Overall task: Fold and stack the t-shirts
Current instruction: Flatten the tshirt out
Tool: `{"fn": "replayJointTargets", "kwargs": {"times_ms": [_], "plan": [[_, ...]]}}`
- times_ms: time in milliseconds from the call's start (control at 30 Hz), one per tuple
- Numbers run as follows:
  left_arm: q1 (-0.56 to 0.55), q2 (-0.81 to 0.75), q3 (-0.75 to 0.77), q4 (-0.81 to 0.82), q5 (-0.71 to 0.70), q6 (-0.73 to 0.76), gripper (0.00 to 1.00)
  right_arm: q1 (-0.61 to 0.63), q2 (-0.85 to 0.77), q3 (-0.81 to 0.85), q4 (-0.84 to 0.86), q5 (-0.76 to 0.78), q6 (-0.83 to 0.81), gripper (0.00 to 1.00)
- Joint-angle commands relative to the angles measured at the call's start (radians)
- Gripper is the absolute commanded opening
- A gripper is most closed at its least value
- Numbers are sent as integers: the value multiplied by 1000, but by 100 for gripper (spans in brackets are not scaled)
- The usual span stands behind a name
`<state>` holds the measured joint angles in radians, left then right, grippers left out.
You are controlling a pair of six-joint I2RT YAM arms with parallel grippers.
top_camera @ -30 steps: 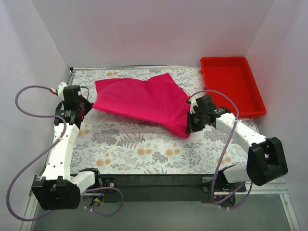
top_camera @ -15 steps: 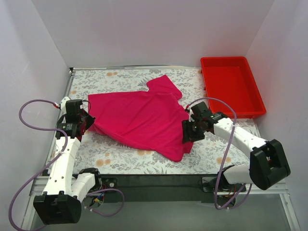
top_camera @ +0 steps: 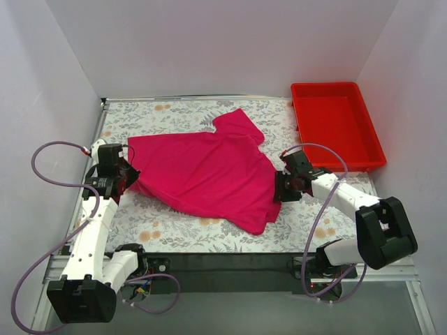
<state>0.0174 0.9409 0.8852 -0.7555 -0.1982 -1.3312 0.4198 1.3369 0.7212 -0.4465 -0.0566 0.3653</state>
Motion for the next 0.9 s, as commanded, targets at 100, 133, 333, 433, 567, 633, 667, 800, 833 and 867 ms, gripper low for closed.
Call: {"fn": "replayJointTargets", "kwargs": {"times_ms": [100, 133, 333, 433, 567, 633, 667, 800, 833, 867], "plan": [[-36, 4, 15, 13, -41, 29, 0, -21, 85, 61, 63, 52, -58, 1], [-36, 9, 27, 7, -52, 30, 0, -24, 76, 139, 5, 116, -80, 1], [-39, 12, 44, -7, -98, 44, 0, -29, 2, 412, -103, 295, -170, 1], [-39, 6, 31, -1, -98, 46, 0, -32, 11, 379, -54, 255, -204, 1], [-39, 6, 15, 10, -80, 46, 0, -36, 113, 373, -87, 244, -198, 7], [-39, 6, 11, 16, -72, 46, 0, -39, 140, 368, -57, 222, -195, 11], [-39, 7, 9, 19, -70, 46, 0, -38, 146, 371, -43, 218, -195, 16], [-39, 18, -2, 31, -49, 40, 0, -41, 194, 422, -29, 227, -180, 43], [-39, 18, -2, 35, -43, 38, 0, -41, 191, 425, -29, 228, -172, 45], [-39, 18, 0, 35, -40, 36, 0, -41, 177, 414, -29, 230, -169, 47]]}}
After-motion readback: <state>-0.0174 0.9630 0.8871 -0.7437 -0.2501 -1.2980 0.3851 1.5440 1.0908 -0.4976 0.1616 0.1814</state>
